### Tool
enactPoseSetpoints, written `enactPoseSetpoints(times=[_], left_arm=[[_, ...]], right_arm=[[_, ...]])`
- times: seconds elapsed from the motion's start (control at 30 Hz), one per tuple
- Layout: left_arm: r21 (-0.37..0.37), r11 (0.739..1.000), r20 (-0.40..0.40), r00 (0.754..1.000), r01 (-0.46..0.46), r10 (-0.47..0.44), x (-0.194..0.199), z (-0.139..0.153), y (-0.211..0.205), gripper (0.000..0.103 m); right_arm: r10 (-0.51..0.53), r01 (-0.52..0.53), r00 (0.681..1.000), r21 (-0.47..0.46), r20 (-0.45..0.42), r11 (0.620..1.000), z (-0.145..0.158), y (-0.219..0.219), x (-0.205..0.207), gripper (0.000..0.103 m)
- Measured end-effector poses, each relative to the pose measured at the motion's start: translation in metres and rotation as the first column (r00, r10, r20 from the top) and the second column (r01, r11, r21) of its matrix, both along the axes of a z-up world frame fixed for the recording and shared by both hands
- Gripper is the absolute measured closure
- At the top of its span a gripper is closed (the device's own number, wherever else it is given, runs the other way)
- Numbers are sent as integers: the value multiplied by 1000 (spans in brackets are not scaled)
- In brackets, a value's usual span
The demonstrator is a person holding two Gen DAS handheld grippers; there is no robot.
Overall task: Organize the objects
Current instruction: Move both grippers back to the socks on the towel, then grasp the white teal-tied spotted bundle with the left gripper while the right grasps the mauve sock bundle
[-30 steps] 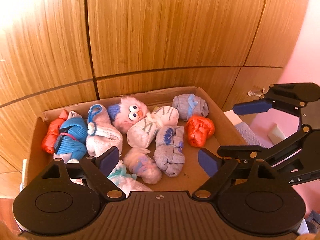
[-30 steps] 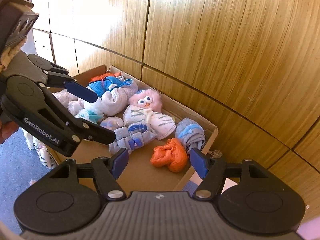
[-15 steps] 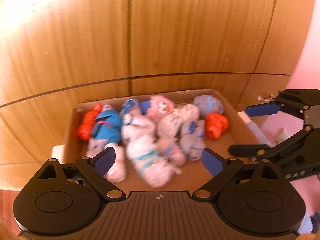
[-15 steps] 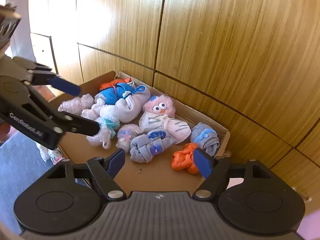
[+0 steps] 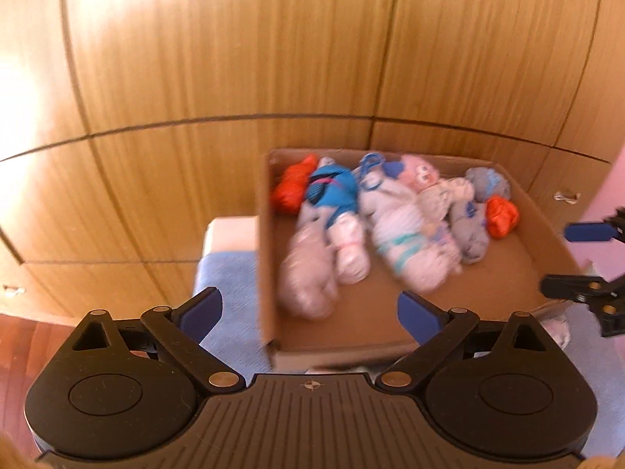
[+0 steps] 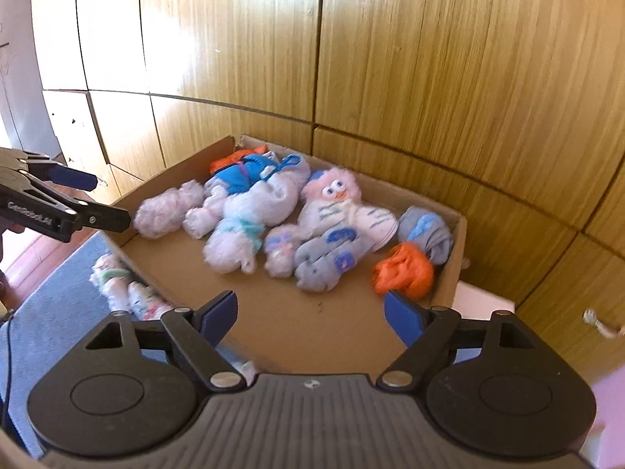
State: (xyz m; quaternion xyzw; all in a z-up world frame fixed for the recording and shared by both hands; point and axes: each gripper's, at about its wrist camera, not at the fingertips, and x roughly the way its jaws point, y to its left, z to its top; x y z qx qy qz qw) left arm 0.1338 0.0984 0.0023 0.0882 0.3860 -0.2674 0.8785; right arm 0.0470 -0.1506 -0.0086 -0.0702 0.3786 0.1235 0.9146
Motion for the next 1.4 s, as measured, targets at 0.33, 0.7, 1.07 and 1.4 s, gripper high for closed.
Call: enactPoseSetpoints(times=[0.33, 0.7, 1.07, 1.4], left_arm=[[-54, 998, 111, 993, -37, 43, -52, -31, 26, 1], [-38, 999, 100, 995, -9, 12, -53, -54, 13, 1], [-45, 999, 100, 995, 5, 0, -53, -56, 12, 1], [-47, 999, 75, 997, 19, -16, -46, -61, 7, 1]], right_arm=[[-296, 287, 955, 194, 18, 938, -39, 27, -83, 19], [-395, 387, 918, 161, 18, 908, -68, 71, -90, 30], [-478, 463, 877, 177, 56, 869, -70, 71, -93, 35], [-496, 480, 863, 153, 93, 864, -72, 78, -94, 37]])
